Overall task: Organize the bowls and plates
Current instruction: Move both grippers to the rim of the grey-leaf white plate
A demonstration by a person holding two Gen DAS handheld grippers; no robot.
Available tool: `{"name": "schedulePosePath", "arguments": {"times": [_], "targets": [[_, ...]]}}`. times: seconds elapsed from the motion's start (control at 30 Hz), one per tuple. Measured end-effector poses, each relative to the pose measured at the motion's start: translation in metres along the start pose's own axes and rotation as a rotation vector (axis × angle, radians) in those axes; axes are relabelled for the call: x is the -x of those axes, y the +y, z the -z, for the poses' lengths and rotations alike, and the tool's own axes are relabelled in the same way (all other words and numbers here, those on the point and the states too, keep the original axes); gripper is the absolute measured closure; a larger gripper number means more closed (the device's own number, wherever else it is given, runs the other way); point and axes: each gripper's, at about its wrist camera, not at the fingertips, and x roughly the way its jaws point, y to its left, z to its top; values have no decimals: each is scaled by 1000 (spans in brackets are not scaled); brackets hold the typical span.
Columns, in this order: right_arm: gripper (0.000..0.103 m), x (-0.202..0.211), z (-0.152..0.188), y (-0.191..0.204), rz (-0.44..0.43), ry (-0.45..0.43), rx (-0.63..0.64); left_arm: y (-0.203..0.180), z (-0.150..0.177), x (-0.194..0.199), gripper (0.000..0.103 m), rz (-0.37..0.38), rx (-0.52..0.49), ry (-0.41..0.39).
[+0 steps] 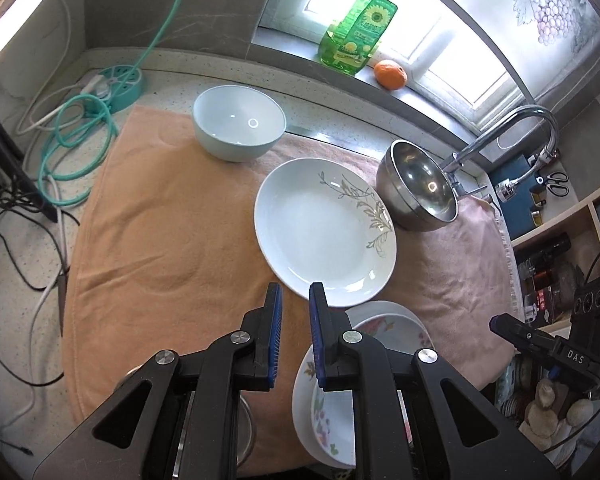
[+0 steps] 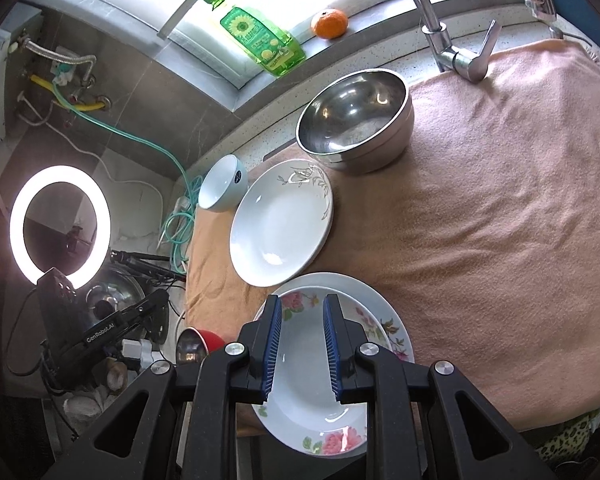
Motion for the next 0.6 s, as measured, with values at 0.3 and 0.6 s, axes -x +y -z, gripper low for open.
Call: {"name": "schedulePosePath", "arguments": {"times": [0.3, 0.6], "targets": [[84, -27, -20, 9, 36, -27, -80, 18, -41, -33, 91, 18, -29, 53], [84, -66, -37, 3, 88, -21, -137, 32, -63, -68, 91, 13, -46, 105]]}}
